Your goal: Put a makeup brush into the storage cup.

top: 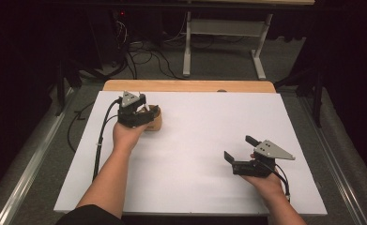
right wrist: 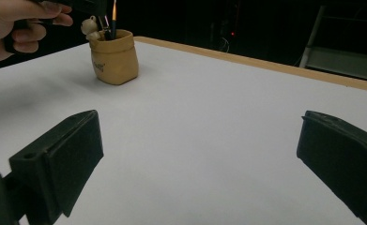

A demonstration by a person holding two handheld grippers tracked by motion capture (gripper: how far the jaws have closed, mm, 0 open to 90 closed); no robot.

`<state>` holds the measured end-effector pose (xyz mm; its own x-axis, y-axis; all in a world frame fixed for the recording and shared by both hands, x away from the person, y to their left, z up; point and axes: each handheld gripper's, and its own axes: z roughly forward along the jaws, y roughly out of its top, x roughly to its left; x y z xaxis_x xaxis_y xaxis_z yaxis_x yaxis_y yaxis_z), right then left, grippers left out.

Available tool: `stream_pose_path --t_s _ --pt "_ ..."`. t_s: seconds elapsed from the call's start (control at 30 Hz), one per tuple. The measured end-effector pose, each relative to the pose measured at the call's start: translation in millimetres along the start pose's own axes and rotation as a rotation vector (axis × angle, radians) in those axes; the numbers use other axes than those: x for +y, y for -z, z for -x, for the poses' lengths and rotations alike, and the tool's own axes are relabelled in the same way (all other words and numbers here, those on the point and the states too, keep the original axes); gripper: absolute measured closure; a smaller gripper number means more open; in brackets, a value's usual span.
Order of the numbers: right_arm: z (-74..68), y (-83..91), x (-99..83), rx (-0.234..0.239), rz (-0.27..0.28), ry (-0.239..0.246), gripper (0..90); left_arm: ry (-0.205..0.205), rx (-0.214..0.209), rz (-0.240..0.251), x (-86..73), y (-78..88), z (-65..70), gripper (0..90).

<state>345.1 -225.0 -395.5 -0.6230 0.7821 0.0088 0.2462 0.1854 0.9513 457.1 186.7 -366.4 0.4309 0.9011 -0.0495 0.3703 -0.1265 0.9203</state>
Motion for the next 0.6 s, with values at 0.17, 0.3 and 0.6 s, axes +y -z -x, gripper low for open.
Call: stream_pose_path --t_s 0.17,0.3,0.6 --pt "0.0 -0.2 0.0 0.003 0.001 0.006 2.3 0.028 -0.008 0.008 0.4 1.1 -2.5 23.1" --pt "0.0 -0.3 -0.1 0.003 -0.001 0.004 2.3 0.046 -0.016 0.015 0.6 2.0 -4.0 17.6" --pt "-0.2 -0.2 0.0 0.002 -0.001 0.003 2.3 0.050 -0.003 0.012 0.3 3.0 -4.2 0.8"
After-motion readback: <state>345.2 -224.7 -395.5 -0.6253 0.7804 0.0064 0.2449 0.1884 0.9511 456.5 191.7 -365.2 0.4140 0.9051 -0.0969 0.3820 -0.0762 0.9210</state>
